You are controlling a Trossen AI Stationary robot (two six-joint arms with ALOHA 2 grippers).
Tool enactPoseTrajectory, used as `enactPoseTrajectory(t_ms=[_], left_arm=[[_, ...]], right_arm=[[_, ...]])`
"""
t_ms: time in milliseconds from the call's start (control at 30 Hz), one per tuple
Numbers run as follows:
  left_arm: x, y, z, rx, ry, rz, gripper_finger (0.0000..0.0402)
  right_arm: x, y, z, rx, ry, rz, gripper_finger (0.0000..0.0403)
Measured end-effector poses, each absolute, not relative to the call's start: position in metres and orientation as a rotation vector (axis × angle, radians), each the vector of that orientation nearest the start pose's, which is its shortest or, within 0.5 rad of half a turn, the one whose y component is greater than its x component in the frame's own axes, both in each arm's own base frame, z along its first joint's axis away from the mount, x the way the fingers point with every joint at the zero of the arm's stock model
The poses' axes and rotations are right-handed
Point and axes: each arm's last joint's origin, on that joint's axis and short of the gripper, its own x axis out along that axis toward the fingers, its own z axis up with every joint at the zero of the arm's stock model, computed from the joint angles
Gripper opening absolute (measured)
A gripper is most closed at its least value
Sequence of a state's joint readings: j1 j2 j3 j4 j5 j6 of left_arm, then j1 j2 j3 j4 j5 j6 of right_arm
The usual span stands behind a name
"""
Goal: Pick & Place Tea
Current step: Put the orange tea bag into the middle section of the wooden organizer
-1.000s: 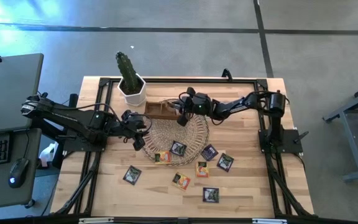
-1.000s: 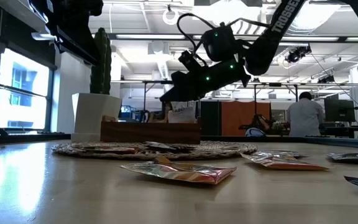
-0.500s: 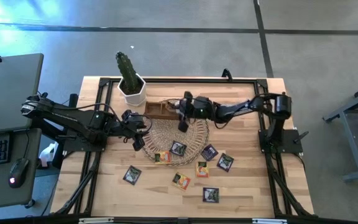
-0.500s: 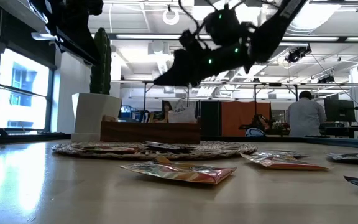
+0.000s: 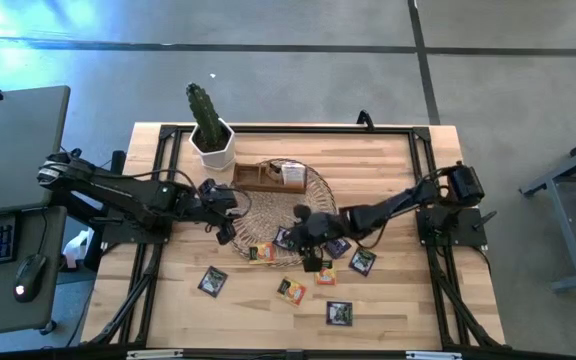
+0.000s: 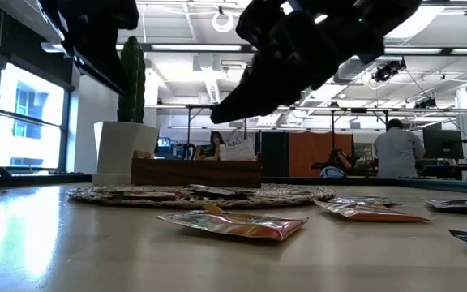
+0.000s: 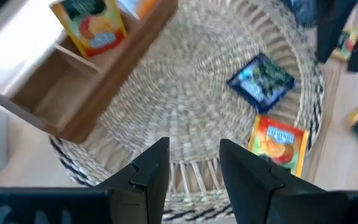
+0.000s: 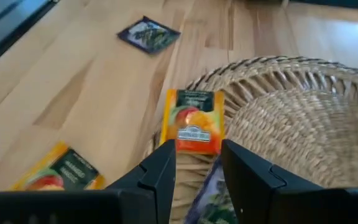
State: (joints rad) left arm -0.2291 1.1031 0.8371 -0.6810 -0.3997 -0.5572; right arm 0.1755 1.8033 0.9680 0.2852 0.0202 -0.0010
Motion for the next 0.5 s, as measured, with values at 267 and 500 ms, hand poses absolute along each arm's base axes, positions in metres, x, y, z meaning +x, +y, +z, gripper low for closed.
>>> enactPoseTrajectory(t_ms=[267,500], left_arm=[[0.228,-0.045,0.227,-0.460,0.934,0.437,0.0140],[0.240,-0.049,0.206,-0.489,1.020,0.471,0.0140]], right_arm=[[0.362,0.082,0.163,-0.086,0.572,0.088,0.0122],[0.363,0.078,0.164,-0.093,0.566,0.055,0.0122]])
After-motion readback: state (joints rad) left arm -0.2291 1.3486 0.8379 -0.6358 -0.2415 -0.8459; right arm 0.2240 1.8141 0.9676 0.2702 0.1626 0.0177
